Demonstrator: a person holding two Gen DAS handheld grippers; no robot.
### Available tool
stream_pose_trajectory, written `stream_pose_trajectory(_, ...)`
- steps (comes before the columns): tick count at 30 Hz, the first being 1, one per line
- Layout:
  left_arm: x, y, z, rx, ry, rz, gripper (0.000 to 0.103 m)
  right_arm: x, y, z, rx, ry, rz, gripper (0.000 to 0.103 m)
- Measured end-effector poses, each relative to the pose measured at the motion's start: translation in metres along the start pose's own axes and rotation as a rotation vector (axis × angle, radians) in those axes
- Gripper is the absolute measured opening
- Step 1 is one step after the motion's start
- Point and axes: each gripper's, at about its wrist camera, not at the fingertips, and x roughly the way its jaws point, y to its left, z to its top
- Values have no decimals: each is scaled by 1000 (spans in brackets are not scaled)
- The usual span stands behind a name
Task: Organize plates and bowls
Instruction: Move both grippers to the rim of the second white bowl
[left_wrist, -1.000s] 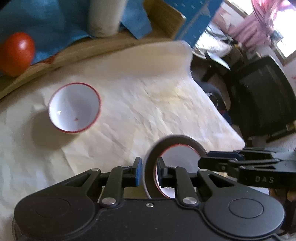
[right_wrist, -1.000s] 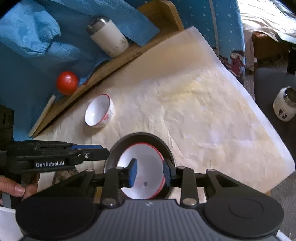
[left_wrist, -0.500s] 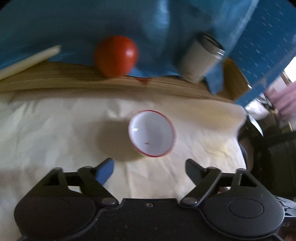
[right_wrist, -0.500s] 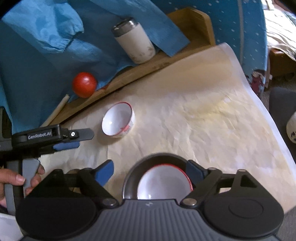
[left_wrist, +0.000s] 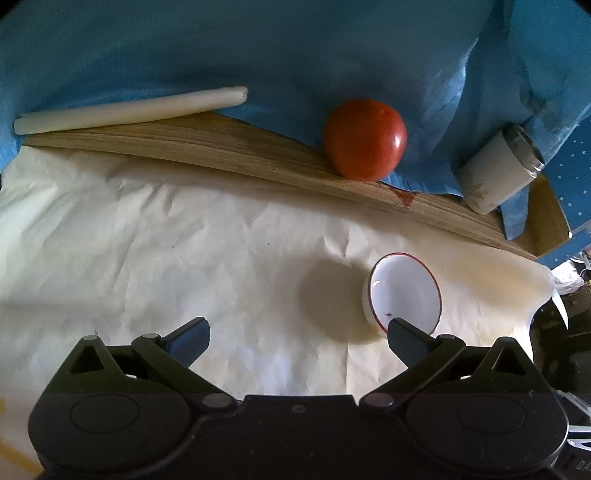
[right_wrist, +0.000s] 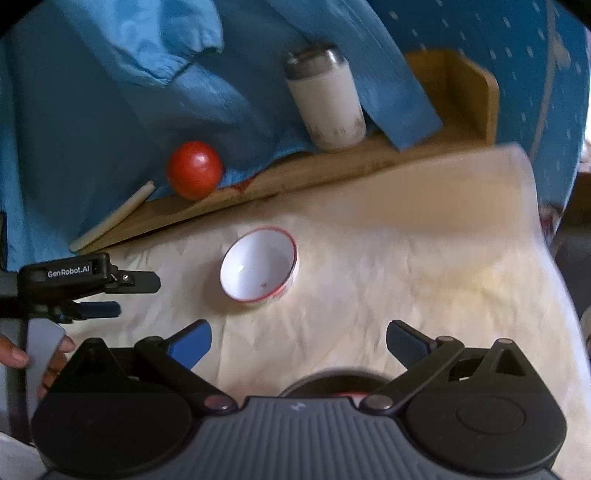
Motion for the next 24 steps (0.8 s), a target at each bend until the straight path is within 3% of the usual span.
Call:
stream_pose_trajectory(6, 11, -2, 6, 8, 18, 8, 102, 9, 5, 16, 10, -3, -38, 103)
stream_pose_trajectory(24, 61, -6, 27, 53, 123, 42, 102, 66, -4, 35, 86, 130, -86, 103)
